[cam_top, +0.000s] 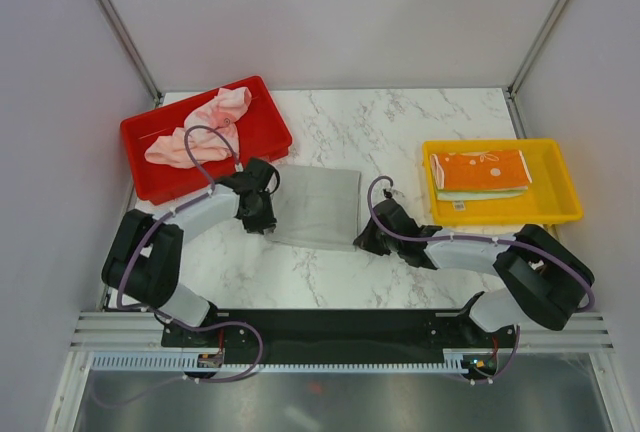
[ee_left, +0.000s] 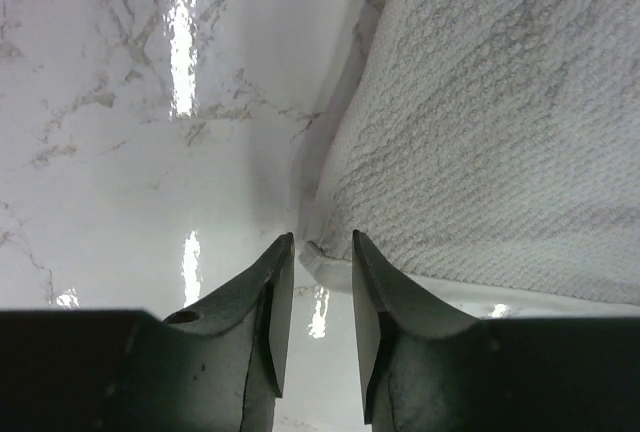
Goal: Fold and stack the towels
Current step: Fold the towel
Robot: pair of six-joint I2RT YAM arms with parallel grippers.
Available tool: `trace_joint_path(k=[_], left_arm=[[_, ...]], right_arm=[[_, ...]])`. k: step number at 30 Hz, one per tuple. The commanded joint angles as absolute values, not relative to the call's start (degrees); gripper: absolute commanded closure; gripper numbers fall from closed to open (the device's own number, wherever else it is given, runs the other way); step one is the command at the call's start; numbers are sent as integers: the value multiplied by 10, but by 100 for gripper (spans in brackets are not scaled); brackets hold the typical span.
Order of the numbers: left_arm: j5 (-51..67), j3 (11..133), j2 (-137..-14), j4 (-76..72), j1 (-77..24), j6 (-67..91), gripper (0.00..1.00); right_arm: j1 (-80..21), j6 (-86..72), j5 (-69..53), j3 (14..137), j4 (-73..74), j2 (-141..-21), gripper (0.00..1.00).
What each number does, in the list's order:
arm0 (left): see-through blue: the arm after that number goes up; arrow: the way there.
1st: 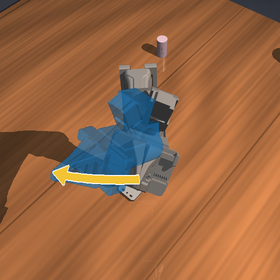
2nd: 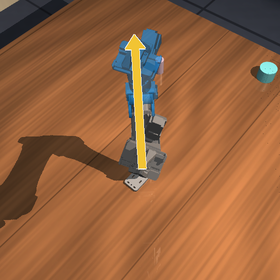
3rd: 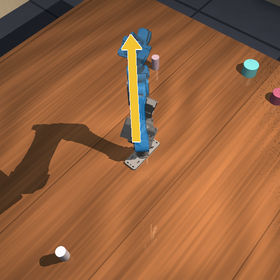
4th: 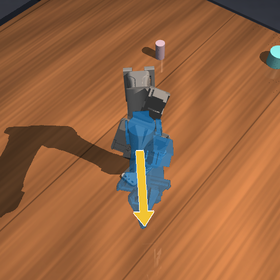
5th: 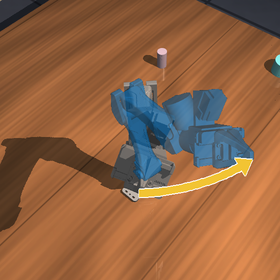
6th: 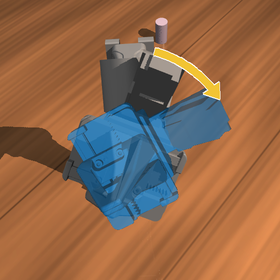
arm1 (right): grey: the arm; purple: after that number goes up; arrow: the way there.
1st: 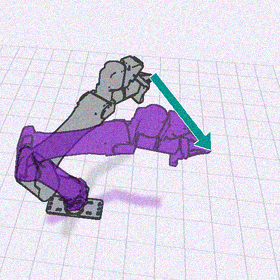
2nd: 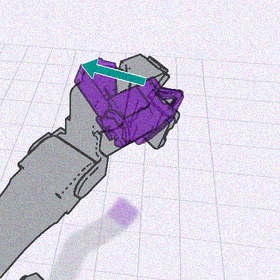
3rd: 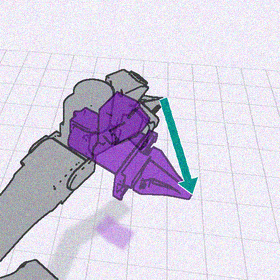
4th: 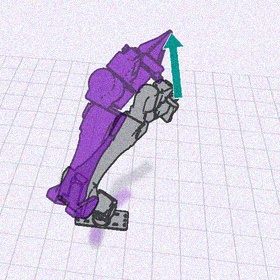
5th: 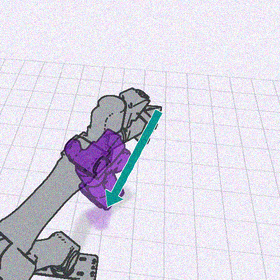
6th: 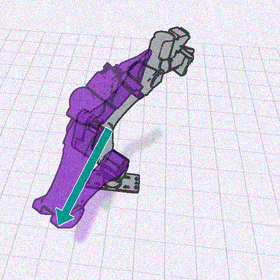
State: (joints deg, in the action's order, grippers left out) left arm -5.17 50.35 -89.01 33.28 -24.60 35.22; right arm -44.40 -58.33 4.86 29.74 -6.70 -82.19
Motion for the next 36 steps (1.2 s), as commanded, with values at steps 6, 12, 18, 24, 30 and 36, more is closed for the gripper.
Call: trace_joint_path(k=[6, 12, 18, 24, 30, 36], left_arm=[[53, 481, -815, 310, -250, 362, 58], [91, 444, -836, 266, -282, 396, 59], [140, 424, -837, 222, -308, 424, 61], [163, 455, -761, 238, -304, 430, 59], [64, 522, -758, 323, -266, 403, 57], [4, 480, -759, 334, -265, 407, 53]], right_arm=[[-445, -545, 111, 334, 23, -779, 70], [-445, -524, 92, 371, 51, -767, 60], [-446, -518, 68, 368, 18, -821, 61], [-445, -515, 106, 325, 20, -824, 80], [-445, -494, 125, 332, 76, -732, 100], [-445, -476, 76, 371, 112, -725, 82]])
